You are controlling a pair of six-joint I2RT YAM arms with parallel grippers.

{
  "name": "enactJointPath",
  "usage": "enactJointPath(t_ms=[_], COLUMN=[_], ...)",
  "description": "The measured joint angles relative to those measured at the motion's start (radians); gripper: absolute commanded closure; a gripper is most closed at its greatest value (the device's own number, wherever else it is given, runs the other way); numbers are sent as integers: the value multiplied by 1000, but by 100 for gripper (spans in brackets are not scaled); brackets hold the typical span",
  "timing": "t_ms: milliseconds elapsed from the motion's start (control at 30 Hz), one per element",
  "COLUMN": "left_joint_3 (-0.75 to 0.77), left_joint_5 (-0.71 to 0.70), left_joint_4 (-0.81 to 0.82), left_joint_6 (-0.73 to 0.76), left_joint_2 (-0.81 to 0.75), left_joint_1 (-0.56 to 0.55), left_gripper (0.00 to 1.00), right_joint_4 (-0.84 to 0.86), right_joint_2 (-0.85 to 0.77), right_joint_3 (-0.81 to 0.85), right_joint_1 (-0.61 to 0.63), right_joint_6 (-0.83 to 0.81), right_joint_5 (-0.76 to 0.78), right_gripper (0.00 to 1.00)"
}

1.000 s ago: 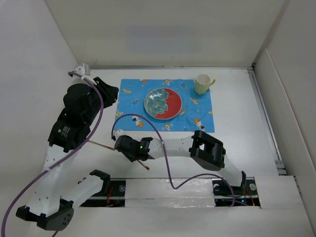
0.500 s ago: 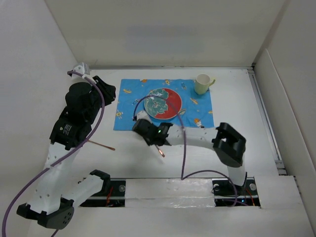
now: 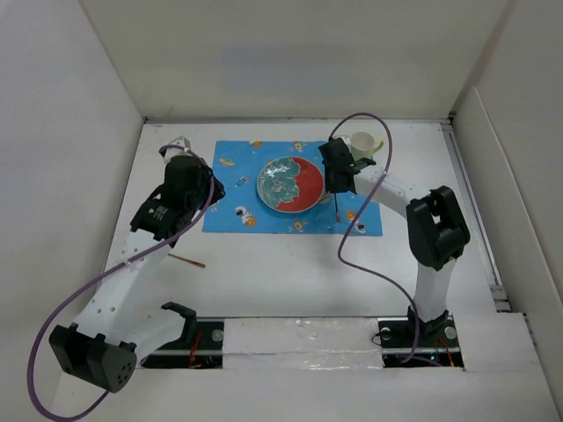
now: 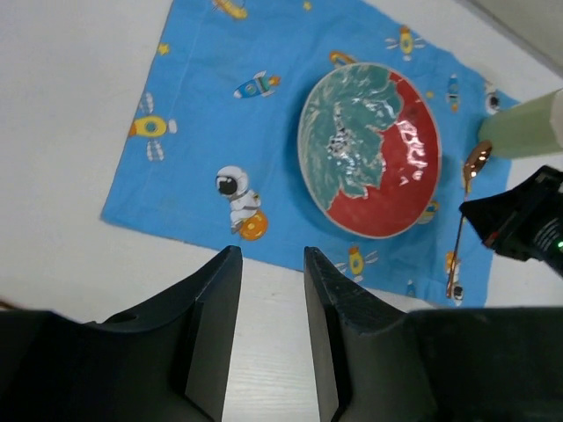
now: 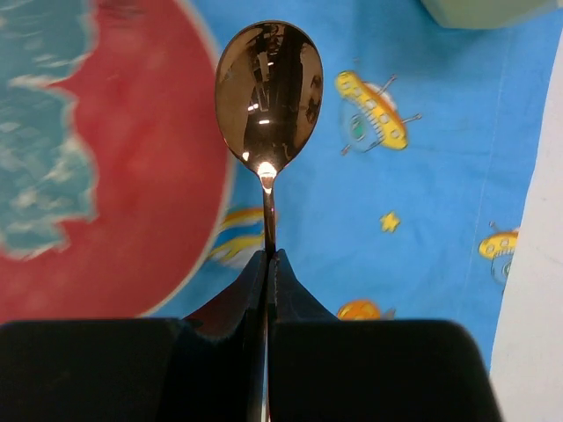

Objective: Set the dinner table for one person

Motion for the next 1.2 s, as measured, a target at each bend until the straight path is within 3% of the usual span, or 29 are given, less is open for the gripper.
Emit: enactJointPath(t_ms=[200, 467, 533, 567, 667, 800, 867, 967, 1200], left_joint_3=[-154, -304, -333, -342, -344, -351, -351, -351, -351], left_joint_5=[18, 71, 81, 82, 94, 134, 137, 130, 130], left_joint_4=[-14, -55, -61, -72, -93, -97, -108, -130, -129], left_joint_6=[-48, -89, -100, -104, -116, -135, -142, -151, -156], left_joint_2=[-6, -13, -13, -10, 4, 29, 54, 82, 166], left_joint_1=[77, 258, 298, 312, 334, 423, 480, 557, 752], left_gripper=[67, 64, 63, 62, 60, 62, 62, 62, 60], right_joint_4=[-16, -36, -40, -44, -53, -57, -55, -53, 26], right_joint_2=[177, 278, 291, 294, 296, 285, 248, 124, -303], right_joint_3=[128, 245, 247, 247, 247, 241, 212, 136, -72], right_joint_1=[-119, -154, -154, -154, -154, -154, -154, -142, -27], right_joint_6=[-4, -3, -2, 1, 8, 21, 29, 39, 54], right_joint_5=[-62, -108, -113, -116, -122, -137, -149, -165, -203], right_gripper=[100, 99, 93, 83, 69, 60, 54, 53, 54])
